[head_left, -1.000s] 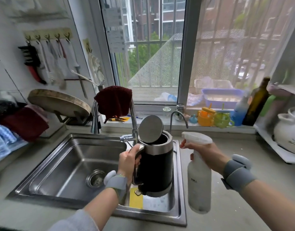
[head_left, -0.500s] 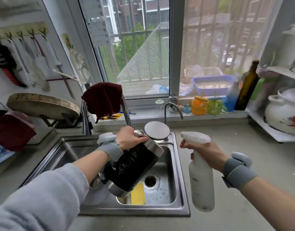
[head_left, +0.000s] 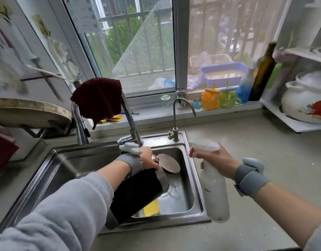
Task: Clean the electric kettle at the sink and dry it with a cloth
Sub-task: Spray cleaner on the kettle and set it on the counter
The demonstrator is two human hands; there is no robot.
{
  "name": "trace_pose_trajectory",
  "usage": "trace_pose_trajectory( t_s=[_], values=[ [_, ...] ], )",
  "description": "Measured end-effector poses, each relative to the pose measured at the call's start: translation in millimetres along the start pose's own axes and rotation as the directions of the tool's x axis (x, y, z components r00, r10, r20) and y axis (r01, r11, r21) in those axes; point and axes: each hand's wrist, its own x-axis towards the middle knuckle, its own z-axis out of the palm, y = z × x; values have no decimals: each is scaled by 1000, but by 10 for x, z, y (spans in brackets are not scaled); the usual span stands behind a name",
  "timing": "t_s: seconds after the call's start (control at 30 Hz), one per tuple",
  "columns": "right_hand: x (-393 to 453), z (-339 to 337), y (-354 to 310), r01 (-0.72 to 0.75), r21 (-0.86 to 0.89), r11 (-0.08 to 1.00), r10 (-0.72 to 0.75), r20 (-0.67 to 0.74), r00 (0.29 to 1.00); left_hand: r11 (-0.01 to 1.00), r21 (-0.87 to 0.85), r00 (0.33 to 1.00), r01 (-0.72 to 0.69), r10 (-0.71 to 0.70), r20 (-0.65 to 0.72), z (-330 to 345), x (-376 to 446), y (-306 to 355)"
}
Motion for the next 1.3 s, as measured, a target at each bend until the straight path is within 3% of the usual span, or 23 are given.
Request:
trace_pose_trajectory(
  t_s=[0.7, 1.1, 1.3],
  values=[
    [41, 173, 128, -18, 28, 999, 18, -15, 1000, 936, 314, 960, -161, 74, 270, -344, -230, 235],
    [3, 166, 107, -23, 22, 999, 23, -8, 1000, 861, 432, 939, -269, 136, 315, -423, -330, 436],
    [-30, 144, 98, -27, 41, 999, 28, -20, 999, 809, 513, 924, -286, 91, 372, -363, -325, 515]
  ],
)
